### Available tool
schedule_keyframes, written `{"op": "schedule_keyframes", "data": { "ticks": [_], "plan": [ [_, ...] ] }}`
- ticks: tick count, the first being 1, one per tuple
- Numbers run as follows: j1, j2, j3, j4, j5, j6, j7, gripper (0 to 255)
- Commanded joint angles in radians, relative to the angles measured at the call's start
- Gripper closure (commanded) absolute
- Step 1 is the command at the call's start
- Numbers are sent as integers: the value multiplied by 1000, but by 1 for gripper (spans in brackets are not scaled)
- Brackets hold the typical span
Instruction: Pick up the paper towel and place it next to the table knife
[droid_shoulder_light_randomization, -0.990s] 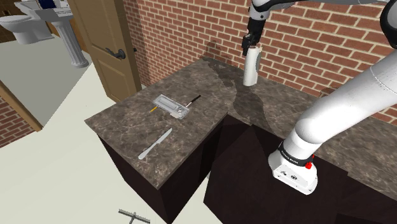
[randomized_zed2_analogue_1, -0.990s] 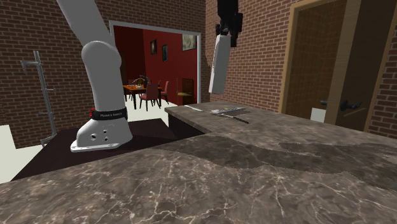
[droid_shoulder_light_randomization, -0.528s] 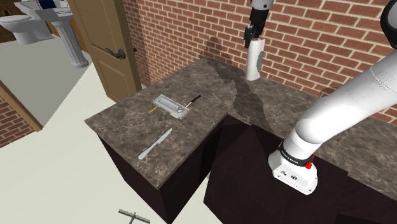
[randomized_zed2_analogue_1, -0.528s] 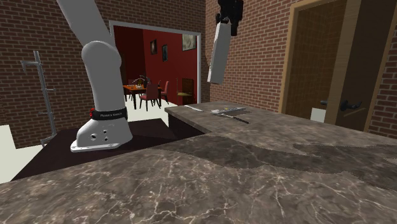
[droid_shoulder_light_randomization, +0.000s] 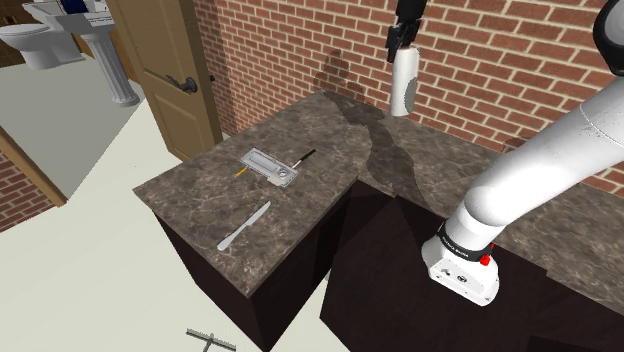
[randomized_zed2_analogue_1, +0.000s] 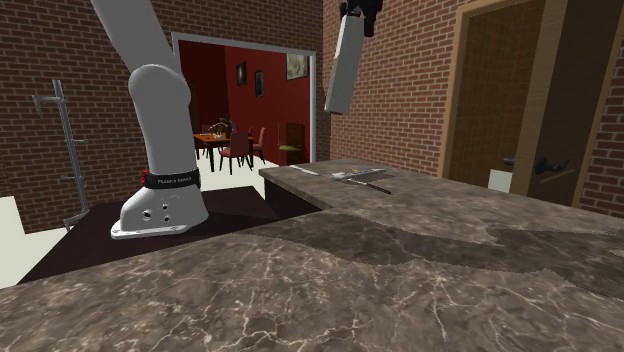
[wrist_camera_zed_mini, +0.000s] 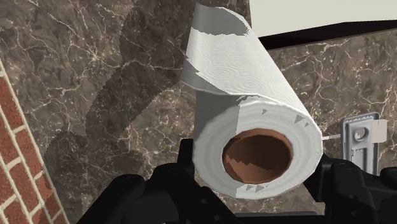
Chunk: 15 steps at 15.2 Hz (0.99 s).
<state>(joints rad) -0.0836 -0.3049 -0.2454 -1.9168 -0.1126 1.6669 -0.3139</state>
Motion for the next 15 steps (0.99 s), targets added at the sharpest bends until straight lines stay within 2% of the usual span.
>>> {"op": "schedule_keyframes", "data": {
  "ticks": [1, 15],
  "plan": [
    [0, 4, -1, 31, 1, -27, -4, 255],
    [117, 77, 201, 108, 51, -54, 303, 255]
  ]
}}
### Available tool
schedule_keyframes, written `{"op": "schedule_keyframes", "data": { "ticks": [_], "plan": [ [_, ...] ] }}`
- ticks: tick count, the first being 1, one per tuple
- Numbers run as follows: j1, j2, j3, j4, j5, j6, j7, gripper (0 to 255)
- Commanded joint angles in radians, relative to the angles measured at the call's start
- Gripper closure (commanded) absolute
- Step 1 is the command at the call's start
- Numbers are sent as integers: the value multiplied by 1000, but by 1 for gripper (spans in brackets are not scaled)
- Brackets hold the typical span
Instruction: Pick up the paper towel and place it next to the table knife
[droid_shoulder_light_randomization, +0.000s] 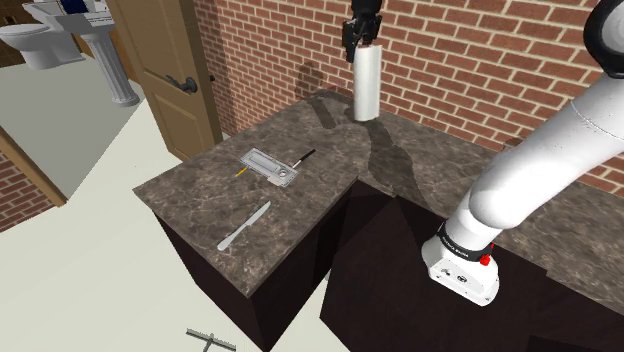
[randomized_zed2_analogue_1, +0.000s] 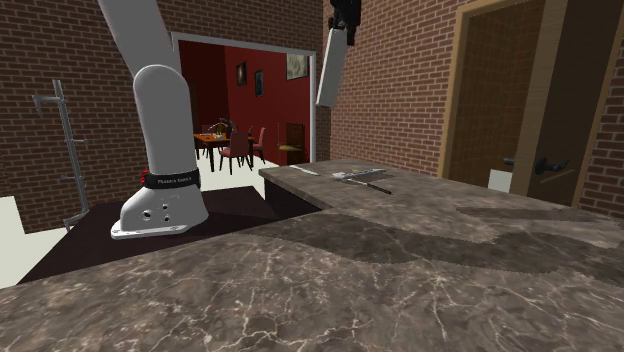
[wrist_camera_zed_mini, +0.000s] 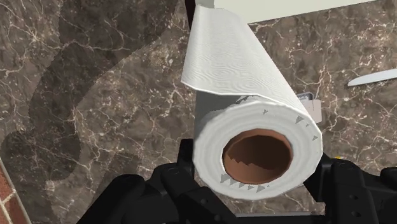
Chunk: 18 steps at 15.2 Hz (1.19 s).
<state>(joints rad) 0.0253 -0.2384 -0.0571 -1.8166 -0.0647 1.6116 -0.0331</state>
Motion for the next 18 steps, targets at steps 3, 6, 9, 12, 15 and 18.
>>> {"op": "schedule_keyframes", "data": {
  "ticks": [3, 6, 9, 12, 15, 18],
  "plan": [
    [35, 51, 55, 51, 11, -5, 91, 255],
    [64, 101, 95, 106, 15, -14, 158, 255],
    [93, 159, 134, 172, 14, -26, 225, 255],
    [123, 226, 169, 253, 8, -43, 291, 255],
    [157, 305, 202, 350, -4, -67, 356, 255],
    [196, 395, 231, 468, -22, -99, 418, 255]
  ]
}}
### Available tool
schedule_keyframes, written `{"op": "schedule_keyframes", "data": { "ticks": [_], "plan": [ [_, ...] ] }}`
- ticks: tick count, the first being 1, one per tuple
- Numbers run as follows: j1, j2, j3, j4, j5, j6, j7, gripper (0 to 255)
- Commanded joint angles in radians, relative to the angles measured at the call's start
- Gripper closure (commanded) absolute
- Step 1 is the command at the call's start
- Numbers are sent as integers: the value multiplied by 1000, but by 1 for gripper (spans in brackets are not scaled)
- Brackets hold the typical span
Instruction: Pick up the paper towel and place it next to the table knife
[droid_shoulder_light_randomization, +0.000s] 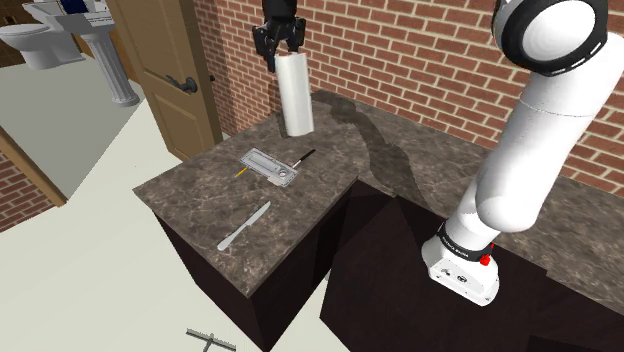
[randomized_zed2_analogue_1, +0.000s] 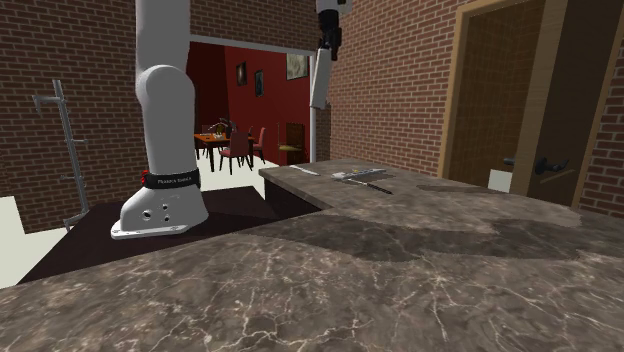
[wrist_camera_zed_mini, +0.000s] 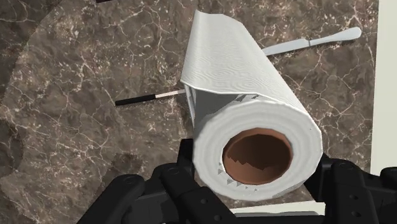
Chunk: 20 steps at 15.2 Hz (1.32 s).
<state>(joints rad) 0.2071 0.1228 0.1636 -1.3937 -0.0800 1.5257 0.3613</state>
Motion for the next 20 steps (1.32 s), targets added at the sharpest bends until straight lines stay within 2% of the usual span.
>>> {"op": "schedule_keyframes", "data": {
  "ticks": [1, 5, 8, 9, 13, 20],
  "plan": [
    [29, 68, 19, 91, -15, -27, 44, 255],
    [99, 226, 45, 316, -53, -102, 118, 255],
    [174, 401, 52, 591, -93, -207, 161, 255],
    [186, 430, 50, 640, -99, -227, 164, 255],
    [163, 357, 53, 462, -82, -122, 172, 255],
    [140, 294, 56, 263, -69, 13, 180, 255]
  ]
}}
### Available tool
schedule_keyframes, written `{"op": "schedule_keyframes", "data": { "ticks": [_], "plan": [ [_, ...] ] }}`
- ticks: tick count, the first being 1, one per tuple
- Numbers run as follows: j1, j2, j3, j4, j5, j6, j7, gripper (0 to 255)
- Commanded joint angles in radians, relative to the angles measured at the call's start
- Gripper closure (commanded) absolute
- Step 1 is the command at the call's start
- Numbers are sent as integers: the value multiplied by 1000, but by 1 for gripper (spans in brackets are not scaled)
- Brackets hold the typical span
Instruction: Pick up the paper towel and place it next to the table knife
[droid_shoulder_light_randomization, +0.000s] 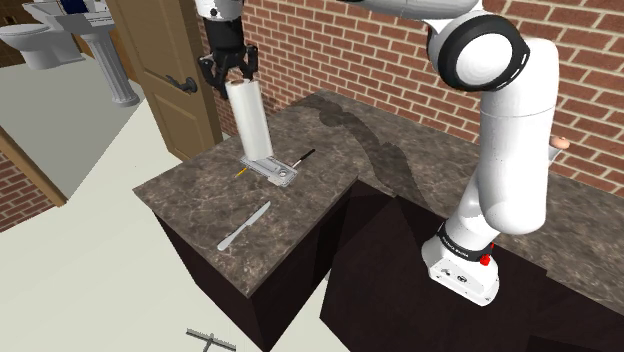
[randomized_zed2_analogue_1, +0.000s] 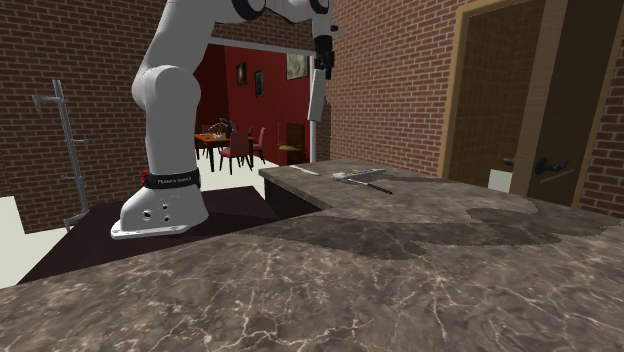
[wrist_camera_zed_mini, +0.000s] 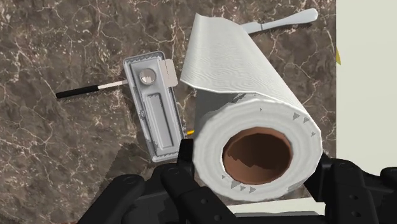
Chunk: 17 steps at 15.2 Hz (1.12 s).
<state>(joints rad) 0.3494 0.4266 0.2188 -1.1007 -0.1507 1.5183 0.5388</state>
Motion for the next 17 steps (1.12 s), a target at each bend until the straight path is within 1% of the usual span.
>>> {"op": "schedule_keyframes", "data": {
  "ticks": [1, 8, 17],
  "plan": [
    [-5, -16, 1, -53, 3, 37, 3, 255],
    [-16, -44, 0, -190, 8, 147, 9, 255],
    [-24, -54, -1, -326, 8, 272, 18, 255]
  ]
}}
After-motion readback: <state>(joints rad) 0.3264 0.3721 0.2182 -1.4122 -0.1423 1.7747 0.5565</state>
